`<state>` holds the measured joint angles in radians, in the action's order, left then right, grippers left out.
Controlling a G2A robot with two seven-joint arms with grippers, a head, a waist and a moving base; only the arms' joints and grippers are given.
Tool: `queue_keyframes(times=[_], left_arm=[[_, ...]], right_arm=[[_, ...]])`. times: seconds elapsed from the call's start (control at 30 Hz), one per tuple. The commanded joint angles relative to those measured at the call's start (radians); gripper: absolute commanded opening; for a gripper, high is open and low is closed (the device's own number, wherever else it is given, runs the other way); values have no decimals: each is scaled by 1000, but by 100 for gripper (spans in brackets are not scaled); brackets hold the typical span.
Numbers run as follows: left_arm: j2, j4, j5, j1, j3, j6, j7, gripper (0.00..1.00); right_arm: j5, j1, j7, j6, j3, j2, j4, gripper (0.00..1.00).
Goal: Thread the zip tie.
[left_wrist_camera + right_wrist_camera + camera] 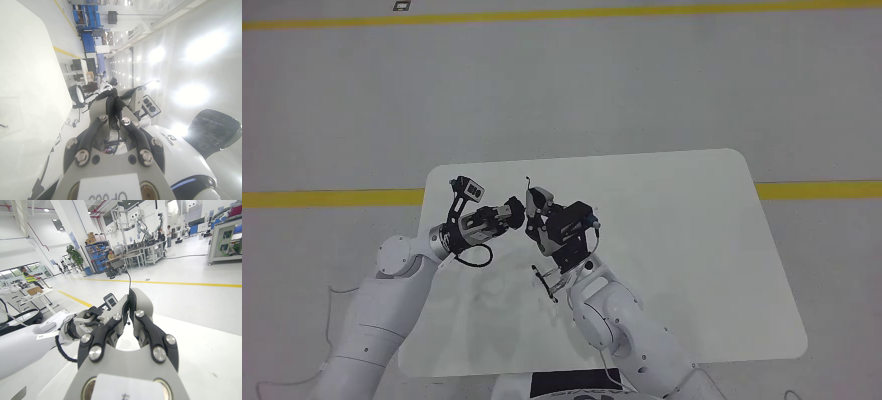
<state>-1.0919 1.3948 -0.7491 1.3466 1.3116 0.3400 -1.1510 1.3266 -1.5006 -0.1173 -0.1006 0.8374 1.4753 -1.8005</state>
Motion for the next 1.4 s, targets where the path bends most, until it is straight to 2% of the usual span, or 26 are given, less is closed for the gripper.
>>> queue_keyframes(times=[0.0,1.37], left_arm=[[0,0,0,0,0,0,0,0],[0,0,0,0,0,0,0,0]], right_arm=[[2,-1,1,0,1,0,0,0],[23,-32,35,28,14,-5,-6,0]])
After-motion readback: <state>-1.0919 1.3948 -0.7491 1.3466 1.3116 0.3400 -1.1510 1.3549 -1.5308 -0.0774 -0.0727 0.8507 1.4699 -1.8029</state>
